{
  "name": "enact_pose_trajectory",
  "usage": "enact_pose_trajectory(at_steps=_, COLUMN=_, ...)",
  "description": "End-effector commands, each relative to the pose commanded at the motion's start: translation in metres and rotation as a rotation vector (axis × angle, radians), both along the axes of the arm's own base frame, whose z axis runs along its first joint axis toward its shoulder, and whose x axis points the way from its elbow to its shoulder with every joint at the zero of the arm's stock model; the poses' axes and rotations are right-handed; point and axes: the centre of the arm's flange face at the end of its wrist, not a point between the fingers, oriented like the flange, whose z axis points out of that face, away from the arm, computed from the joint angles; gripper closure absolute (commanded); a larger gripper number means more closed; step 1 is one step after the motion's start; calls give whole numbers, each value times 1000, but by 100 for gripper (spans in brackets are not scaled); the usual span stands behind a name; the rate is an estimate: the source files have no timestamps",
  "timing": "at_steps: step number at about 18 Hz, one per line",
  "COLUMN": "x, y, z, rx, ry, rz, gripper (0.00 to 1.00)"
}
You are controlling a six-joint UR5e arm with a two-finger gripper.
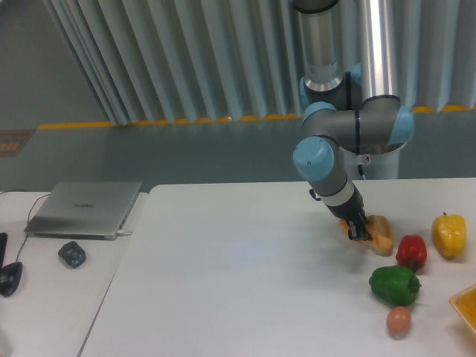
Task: Place the triangular bread in the basket
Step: 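Lift the bread and carry it past the yellow pepper toward the basket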
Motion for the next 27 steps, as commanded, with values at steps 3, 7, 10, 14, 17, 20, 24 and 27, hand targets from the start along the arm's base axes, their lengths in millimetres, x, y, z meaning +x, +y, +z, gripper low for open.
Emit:
enact_pose_trajectory(at_steps=3, x=-6, y=6, z=29, rx=2, ry=-21, rz=10, gripper=84)
enact_pose_trajectory(at_steps=7, x=-6, y=1, z=50, rx=34, ry=-25, rz=21, gripper=84)
enact_pose_trajectory(at_steps=10, x=-6, y=1, z=66, rx=49, ry=-17, rz=21, gripper=84)
enact_pose_trajectory(at_steps=14, x=-30, y=6, z=111, rx=137, ry=-30, rz=69, gripper=84)
enact_pose_trajectory(at_steps=17, x=-68, y=3, z=149, rx=244, ry=-23, rz=137, gripper=84)
enact_pose_trajectory(at_steps=20, x=-117, y=-8, z=156, rx=350, ry=-38, rz=215, gripper=84)
enact_pose_trajectory(at_steps=24, x=-170, y=-23, z=145, rx=410, ry=27, rz=279, gripper=82)
enact_pose_trajectory(at_steps=27, x=-213, y=-36, z=132, rx=437, ry=63, rz=344, gripper=82)
